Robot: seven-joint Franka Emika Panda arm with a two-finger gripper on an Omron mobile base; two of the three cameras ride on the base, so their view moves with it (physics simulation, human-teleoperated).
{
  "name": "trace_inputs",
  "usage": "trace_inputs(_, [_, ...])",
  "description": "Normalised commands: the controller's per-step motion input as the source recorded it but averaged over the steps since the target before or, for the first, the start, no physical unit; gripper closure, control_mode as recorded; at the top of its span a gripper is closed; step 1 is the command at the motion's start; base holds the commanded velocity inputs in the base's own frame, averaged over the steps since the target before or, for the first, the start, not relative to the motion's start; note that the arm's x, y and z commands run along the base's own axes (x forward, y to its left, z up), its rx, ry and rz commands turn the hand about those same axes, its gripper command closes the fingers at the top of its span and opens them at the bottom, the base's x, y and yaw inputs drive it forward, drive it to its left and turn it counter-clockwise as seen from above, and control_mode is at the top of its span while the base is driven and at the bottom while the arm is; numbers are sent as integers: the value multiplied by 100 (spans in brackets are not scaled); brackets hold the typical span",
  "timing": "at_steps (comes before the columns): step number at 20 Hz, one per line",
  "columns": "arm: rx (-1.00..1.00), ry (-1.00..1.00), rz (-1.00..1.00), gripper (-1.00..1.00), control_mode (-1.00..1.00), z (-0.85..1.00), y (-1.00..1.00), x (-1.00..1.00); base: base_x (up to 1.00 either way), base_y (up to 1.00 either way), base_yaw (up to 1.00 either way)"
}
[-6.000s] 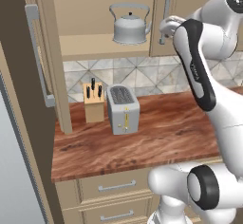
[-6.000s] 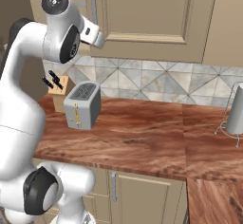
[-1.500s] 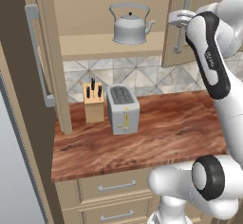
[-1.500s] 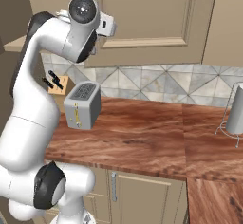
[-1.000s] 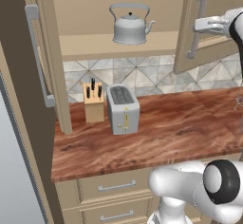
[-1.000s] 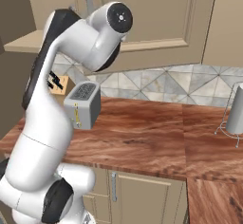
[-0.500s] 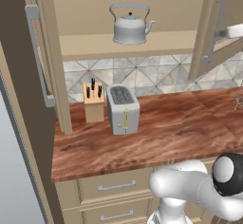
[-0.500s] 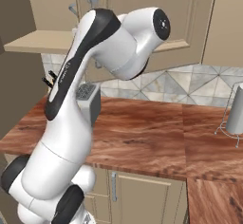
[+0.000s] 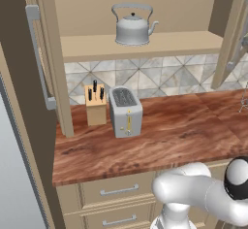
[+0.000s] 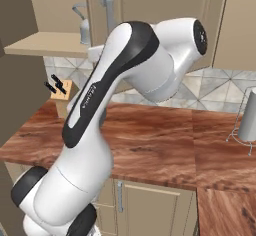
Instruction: Open the cabinet, pick the kettle from the cabinet, and place it in the sink.
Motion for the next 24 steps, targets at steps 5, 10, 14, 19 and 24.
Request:
trace_inputs(5, [-1,-15,-12,-100,-100,-39,33,-48,0,0,0])
trace_inputs(10, [0,0,-18,-100,-100,-8,2,-69,0,0,0])
trace_inputs(14, [0,0,-19,-100,-100,-18,14,-70,0,0,0])
trace_inputs(19, [0,3,-32,-100,-100,-21,21,-48,0,0,0])
trace_inputs(24, [-3,3,-51,-100,-100,-31,30,-21,0,0,0])
